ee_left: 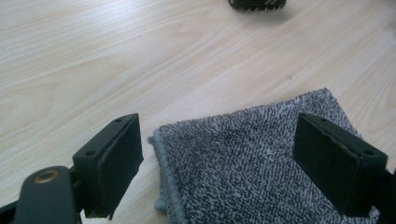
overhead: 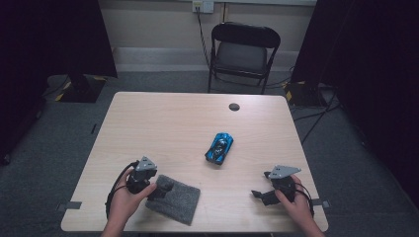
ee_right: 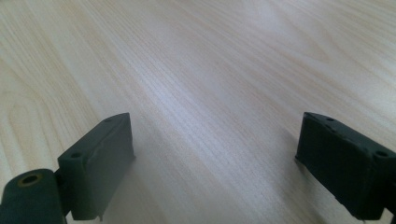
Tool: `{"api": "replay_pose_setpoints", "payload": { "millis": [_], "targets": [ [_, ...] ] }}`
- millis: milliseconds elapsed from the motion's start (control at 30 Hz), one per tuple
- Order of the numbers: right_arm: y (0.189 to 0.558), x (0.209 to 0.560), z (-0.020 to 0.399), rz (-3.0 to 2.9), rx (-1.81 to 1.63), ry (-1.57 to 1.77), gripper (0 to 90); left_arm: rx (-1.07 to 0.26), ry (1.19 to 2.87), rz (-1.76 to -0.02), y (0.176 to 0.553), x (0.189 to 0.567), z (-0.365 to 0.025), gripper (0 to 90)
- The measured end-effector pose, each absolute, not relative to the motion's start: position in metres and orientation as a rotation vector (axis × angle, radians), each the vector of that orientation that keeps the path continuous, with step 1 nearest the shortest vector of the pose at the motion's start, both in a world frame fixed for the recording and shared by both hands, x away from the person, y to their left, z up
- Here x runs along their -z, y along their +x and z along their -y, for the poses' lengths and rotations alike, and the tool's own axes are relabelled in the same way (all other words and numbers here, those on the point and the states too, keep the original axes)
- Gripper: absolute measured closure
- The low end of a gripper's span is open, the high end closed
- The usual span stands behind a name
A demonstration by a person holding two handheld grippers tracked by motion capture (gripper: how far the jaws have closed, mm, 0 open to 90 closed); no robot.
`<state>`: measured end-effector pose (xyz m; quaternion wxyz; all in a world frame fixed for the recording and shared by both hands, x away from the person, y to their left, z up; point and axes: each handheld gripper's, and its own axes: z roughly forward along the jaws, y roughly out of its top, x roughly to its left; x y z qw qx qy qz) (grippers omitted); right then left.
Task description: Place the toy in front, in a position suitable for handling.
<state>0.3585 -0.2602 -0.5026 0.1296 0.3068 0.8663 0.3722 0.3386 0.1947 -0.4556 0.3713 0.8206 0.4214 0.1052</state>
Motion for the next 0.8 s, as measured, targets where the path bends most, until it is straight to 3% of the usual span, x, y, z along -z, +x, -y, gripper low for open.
{"api": "replay_pose_setpoints", "payload": {
  "millis": [500, 800],
  "targets": [
    [0.359, 0.503, 0.260, -2.518, -1.086, 0.893, 9.8, -0.207, 2.015, -1.114, 0.368, 0.447, -0.172, 14.7],
    [0.359, 0.503, 0.260, -2.518, -1.086, 0.894, 9.8, -0.202, 2.048, -1.116, 0.390, 0.445, -0.148, 15.1]
  ]
}}
